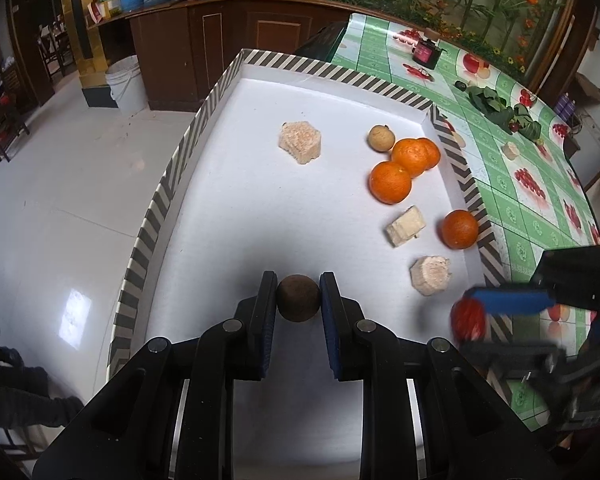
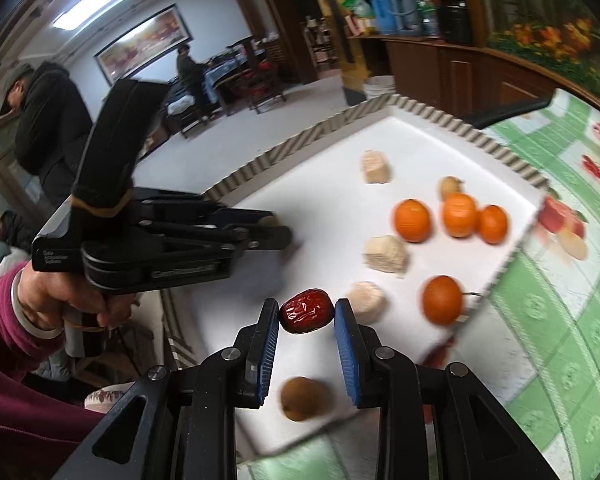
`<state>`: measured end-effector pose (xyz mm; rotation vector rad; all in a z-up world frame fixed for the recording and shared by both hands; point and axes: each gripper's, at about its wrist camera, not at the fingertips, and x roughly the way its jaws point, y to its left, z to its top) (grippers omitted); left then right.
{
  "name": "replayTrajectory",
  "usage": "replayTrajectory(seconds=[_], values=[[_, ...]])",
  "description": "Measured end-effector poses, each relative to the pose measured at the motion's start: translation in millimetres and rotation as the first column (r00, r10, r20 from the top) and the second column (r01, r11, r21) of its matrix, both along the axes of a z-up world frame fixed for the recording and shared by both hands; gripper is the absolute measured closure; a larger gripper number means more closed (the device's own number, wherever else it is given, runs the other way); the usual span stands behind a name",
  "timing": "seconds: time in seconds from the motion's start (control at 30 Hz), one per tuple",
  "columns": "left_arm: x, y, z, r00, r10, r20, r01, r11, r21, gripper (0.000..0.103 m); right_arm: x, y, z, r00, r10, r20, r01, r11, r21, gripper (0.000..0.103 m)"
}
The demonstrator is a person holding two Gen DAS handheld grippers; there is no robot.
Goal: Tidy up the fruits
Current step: 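Carry the date and kiwi over the white tray and open both tools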
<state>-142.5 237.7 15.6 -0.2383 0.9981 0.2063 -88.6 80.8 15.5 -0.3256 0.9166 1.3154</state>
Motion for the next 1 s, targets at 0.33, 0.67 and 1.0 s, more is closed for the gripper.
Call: replayTrajectory(seconds=[0.33, 0.67, 1.0], values=[[0, 3, -3, 1.000, 0.006, 0.003, -0.006, 1.000, -0.006, 0.082, -19, 25, -15, 0.998, 0.059, -0.011, -0.060, 0.998, -0.031, 0.076], [4, 0, -4, 1.000, 0.011, 0.000, -0.011, 1.000, 0.013, 0.082, -12, 45, -35, 0.999, 0.048, -0.008, -0.048, 0.997, -0.064, 0.076], [6, -3, -4, 1.000, 0.017, -0.015, -0.016, 0.998, 0.058, 0.081, -6, 51, -35, 0.999, 0.038, -0.014, -0.038, 0.998, -0.049, 0.071]])
